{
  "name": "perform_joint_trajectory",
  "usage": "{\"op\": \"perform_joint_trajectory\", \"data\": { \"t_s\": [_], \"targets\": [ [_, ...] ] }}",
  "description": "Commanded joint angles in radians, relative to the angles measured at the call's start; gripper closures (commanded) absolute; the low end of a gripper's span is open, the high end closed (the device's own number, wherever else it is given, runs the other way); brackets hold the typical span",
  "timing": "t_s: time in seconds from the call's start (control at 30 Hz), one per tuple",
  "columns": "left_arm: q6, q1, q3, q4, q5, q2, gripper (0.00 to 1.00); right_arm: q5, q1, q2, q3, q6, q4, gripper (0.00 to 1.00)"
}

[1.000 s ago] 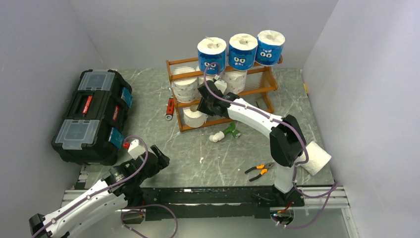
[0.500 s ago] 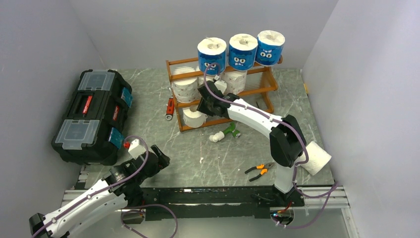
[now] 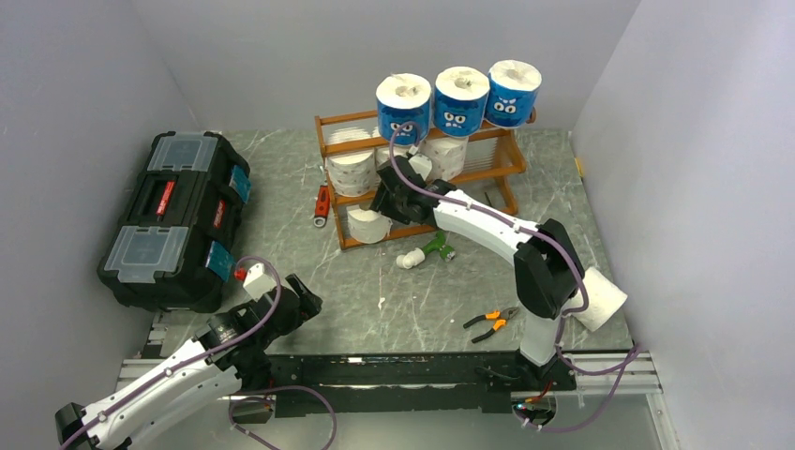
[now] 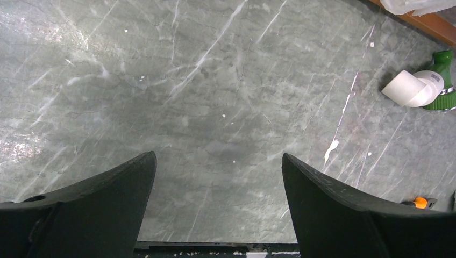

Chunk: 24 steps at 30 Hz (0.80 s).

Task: Place and organize the paper towels onto the shelf
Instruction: Place the paper towel on the shelf.

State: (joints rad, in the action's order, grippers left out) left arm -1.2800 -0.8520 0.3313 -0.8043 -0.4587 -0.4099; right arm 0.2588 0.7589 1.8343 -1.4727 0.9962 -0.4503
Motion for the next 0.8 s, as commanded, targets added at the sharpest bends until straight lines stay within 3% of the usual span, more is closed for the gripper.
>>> {"op": "perform_joint_trajectory", "data": {
  "t_s": [0.0, 0.77],
  "targets": [
    [-0.012, 0.002, 0.005, 0.029, 0.011, 0.002, 0.07, -0.039, -0.007, -0.032, 0.021, 0.027, 0.027, 0.45],
    [-0.012, 0.002, -0.002, 0.028, 0.023, 0.031, 0.08, -0.017, 0.041, -0.12, 0.062, 0.025, -0.02, 0.41]
  ]
}}
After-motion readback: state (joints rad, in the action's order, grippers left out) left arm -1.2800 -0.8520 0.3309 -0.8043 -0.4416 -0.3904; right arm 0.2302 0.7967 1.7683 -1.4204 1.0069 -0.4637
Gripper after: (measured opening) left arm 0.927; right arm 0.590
